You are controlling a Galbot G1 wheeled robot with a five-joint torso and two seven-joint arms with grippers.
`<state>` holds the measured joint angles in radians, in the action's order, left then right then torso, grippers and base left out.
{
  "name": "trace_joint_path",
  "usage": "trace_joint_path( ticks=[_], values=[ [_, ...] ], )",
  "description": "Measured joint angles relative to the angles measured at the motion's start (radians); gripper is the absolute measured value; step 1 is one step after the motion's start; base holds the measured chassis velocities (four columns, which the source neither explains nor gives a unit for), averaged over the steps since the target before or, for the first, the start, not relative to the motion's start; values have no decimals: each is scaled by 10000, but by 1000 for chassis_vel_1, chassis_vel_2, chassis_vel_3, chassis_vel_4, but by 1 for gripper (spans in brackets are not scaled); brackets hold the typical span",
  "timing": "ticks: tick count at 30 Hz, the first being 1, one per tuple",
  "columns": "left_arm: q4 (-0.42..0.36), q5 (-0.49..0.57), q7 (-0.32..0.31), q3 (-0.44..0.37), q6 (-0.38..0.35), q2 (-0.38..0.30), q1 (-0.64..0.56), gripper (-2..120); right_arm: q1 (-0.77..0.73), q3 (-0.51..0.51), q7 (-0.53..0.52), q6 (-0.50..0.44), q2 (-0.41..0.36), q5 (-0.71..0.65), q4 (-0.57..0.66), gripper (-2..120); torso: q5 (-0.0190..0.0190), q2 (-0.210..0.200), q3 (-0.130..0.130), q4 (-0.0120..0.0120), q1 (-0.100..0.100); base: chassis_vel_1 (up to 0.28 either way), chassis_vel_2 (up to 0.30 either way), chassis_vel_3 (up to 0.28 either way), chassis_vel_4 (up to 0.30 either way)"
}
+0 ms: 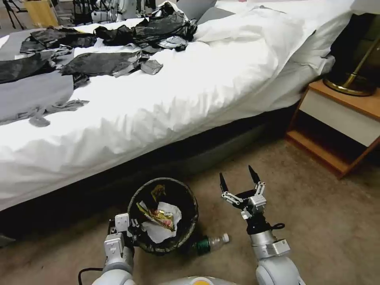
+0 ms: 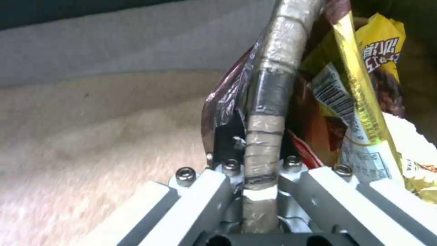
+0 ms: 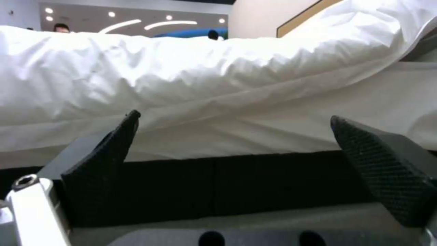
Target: Pick up the trash bin, then pick up the garbage from the floor and place it into the trash bin.
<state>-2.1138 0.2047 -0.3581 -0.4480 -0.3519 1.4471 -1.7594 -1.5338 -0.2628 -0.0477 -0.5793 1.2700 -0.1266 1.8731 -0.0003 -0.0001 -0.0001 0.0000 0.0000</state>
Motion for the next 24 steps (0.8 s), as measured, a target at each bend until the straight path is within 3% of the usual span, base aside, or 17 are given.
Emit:
trace_joint_path(
  ticks=[9, 18, 21, 24],
  values=[
    [-20, 11, -6, -25, -6, 7, -1, 0, 205, 2, 71, -261, 39, 10, -122, 100, 2, 0, -1, -1, 0, 107, -117, -105, 106],
    [-36, 72, -10, -49, -35, 7, 70, 0, 505, -67, 87, -361, 9, 315, -233, 100, 3, 0, 1, 0, 0, 0, 0, 0, 0],
    [-65, 135, -9, -134, -44, -12, 67, 0, 682, -196, 352, -360, -134, 339, -287, 100, 3, 0, 1, -1, 0, 0, 0, 0, 0],
    [-105, 210, -6, -294, -50, -16, 70, 0, 1032, -537, 1322, -228, -406, 165, -378, 100, 3, 0, 1, -1, 0, 0, 0, 0, 0]
  ],
)
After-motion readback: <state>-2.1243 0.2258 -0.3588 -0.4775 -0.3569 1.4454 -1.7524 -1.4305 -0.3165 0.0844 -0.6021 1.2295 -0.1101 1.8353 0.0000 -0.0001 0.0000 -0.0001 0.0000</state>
